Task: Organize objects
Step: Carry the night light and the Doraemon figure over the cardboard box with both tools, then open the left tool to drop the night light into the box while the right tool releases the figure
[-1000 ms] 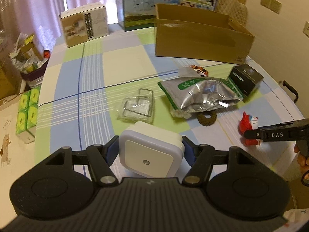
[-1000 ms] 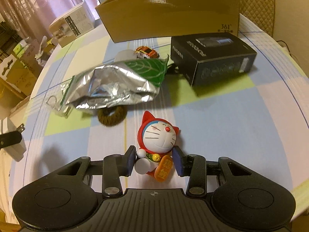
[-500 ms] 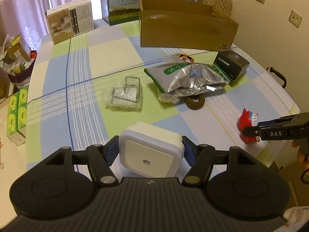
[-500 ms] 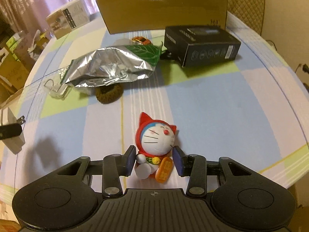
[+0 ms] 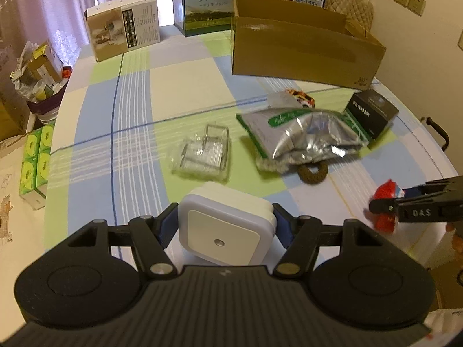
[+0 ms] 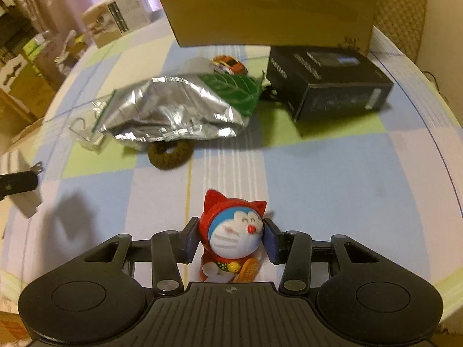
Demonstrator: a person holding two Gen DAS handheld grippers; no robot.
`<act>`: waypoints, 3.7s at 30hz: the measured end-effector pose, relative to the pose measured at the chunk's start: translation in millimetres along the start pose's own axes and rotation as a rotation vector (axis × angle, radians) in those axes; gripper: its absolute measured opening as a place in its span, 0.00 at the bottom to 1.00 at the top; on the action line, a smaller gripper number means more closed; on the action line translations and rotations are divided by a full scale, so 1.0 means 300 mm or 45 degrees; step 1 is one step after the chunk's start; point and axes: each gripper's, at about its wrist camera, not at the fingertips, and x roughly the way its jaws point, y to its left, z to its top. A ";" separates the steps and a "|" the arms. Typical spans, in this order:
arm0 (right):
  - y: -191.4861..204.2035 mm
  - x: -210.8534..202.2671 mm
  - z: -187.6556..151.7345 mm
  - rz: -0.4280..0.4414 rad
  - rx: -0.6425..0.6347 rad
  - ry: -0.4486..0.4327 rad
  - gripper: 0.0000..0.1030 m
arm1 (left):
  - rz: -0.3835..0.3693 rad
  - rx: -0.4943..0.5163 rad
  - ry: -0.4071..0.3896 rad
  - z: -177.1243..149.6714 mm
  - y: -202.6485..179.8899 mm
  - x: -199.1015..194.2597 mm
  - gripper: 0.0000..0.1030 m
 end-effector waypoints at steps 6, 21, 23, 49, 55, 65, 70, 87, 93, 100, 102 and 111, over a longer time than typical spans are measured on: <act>-0.026 -0.042 0.085 0.063 -0.033 -0.028 0.41 | 0.001 0.004 -0.024 0.087 -0.067 0.031 0.62; -0.152 -0.177 0.360 0.178 -0.083 -0.221 0.41 | -0.021 0.033 -0.133 0.401 -0.260 0.138 0.62; -0.175 -0.187 0.410 0.181 -0.091 -0.249 0.41 | -0.016 0.038 -0.149 0.449 -0.282 0.157 0.62; -0.447 -0.037 1.033 0.084 -0.035 -0.466 0.41 | 0.043 0.044 -0.226 1.047 -0.432 0.540 0.62; -0.489 0.088 1.062 0.060 -0.004 -0.358 0.41 | 0.048 0.047 -0.119 1.074 -0.432 0.666 0.62; -0.494 0.219 1.050 0.020 -0.082 -0.225 0.41 | 0.018 0.054 0.032 1.059 -0.446 0.810 0.62; -0.491 0.232 1.047 0.013 -0.115 -0.211 0.41 | 0.013 0.053 0.048 1.058 -0.458 0.827 0.65; -0.488 0.230 1.068 0.028 -0.081 -0.262 0.50 | 0.062 -0.021 0.008 1.082 -0.395 0.746 0.82; -0.484 0.193 1.072 0.025 -0.083 -0.312 0.65 | 0.082 -0.028 -0.023 1.085 -0.389 0.704 0.85; -0.490 0.149 1.027 0.056 -0.071 -0.302 0.67 | 0.096 -0.024 -0.036 1.072 -0.401 0.652 0.88; -0.490 0.137 1.012 0.062 -0.066 -0.298 0.67 | 0.102 -0.020 -0.032 1.067 -0.405 0.642 0.88; -0.492 0.083 0.965 0.092 -0.050 -0.309 0.68 | 0.154 -0.008 -0.041 1.038 -0.427 0.571 0.88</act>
